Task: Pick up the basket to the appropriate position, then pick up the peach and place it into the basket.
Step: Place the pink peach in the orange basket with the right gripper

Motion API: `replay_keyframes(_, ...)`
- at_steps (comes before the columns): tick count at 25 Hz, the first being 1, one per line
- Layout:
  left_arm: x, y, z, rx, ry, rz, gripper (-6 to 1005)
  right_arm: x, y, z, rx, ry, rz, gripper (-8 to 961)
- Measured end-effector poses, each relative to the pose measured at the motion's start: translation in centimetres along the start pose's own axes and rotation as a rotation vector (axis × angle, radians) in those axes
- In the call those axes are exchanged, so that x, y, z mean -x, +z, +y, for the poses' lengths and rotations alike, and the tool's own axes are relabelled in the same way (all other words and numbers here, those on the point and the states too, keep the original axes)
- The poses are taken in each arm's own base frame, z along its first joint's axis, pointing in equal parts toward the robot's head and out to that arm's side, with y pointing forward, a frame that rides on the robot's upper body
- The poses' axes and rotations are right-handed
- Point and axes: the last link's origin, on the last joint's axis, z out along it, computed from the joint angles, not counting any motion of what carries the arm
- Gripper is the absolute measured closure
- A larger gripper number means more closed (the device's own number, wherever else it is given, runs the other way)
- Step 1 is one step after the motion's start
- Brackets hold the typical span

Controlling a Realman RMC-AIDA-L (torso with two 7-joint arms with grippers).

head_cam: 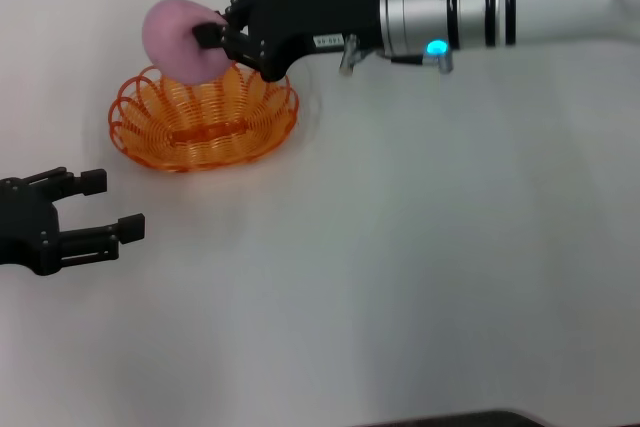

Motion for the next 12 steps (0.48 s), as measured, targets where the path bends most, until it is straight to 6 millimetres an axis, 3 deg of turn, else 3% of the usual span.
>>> replay_keyframes(5,0.1,0.0,0.0,0.002,0.001,-0.001,122,-2.4,0.2,1.2,-0.035,0.000,-0.046,907)
replay_keyframes(12,-0.2,0.3,0.0,0.010,0.008,-0.003,122,-3.3,0.5,1.6,-0.072,0.049,-0.061,903)
